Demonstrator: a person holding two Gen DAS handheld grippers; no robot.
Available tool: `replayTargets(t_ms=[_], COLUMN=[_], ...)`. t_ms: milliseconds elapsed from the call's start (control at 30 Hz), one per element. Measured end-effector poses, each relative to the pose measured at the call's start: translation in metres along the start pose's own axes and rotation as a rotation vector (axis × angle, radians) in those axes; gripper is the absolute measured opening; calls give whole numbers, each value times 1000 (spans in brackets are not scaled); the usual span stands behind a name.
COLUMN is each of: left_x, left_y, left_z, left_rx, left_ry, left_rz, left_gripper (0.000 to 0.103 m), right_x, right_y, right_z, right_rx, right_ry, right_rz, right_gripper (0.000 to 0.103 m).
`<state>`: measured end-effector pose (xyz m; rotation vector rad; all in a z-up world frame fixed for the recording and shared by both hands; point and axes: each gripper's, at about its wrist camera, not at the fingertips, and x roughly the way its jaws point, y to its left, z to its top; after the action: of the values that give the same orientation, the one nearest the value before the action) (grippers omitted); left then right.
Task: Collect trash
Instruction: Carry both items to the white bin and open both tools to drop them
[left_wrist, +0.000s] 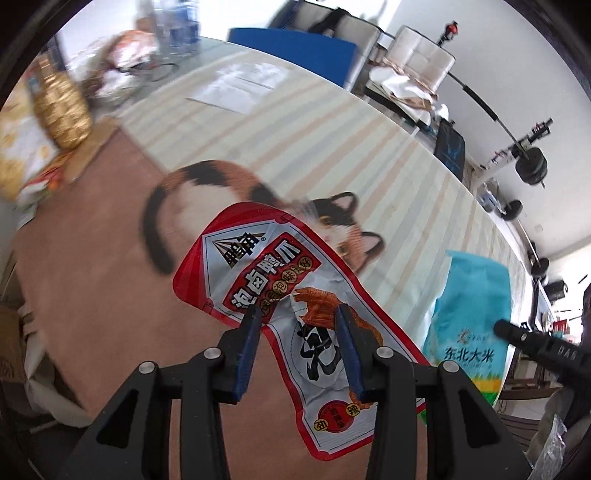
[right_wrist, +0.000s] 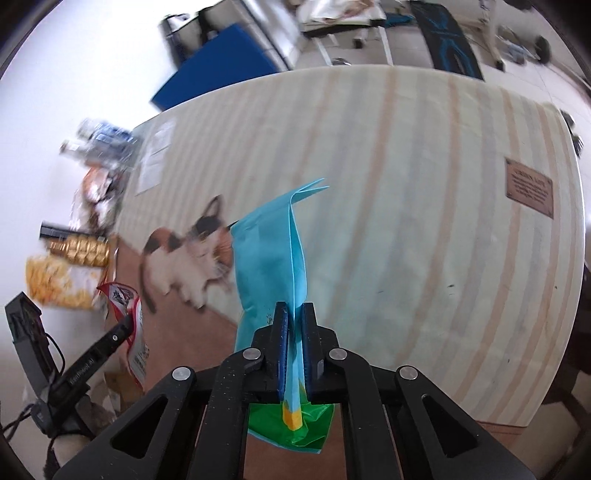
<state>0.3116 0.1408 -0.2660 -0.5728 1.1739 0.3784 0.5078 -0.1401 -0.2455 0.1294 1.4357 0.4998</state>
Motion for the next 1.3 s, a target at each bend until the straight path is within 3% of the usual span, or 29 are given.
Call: replayTargets(t_ms=[133, 300, 333, 367, 500, 667, 800, 833, 933, 1000, 1033, 1067, 1100, 1200, 1300], left_x=[-31, -77, -83, -90, -114, -75, -29, -22, -9, 10, 24, 37, 52, 110, 170], left_y=[39, 97, 107, 118, 170, 244, 293, 306, 337, 360, 372, 383, 395, 430, 459], left_z=[-29, -79, -88, -98, -154, -227, -263, -275, -310, -335, -350, -364, -378, -423, -465], left_rx=[-48, -129, -141, -154, -227, -303, -430, -466, -544, -587, -598, -607, -623, -681, -707], left_ry=[-39, -93, -100, -107, -113, -49, 52, 61, 40, 61, 71, 82, 90, 159, 218], left_rz=[28, 52, 58, 64, 51, 71, 22, 14, 80, 127, 156, 182, 204, 243, 290], left_gripper=[37, 37, 30, 8, 7, 7, 7, 13, 13, 25, 51, 88, 102, 103, 103], right_x=[-2, 6, 9, 14, 31, 80, 127, 138, 180, 231, 255, 293, 315, 400, 490], right_y=[42, 105, 116, 134, 181, 212, 216, 218, 224, 232, 232, 230, 228, 210, 186], right_z=[-22, -77, -90, -111, -186, -280, -329, -342, -371, -403, -417, -438, -449, -488, -520], right_rx=[-87, -202, -221, -252, -340, -418, -412, -415, -445, -506, -521, -541, -546, -569, -578], right_ry=[15, 55, 62, 77, 118, 156, 208, 227, 300, 359, 384, 425, 447, 515, 611], right_rz=[22, 58, 62, 71, 75, 16, -17, -16, -9, -21, -31, -54, -62, -95, -96], right_gripper=[7, 7, 7, 7, 7, 6, 6, 6, 6, 6, 6, 6, 6, 6, 16])
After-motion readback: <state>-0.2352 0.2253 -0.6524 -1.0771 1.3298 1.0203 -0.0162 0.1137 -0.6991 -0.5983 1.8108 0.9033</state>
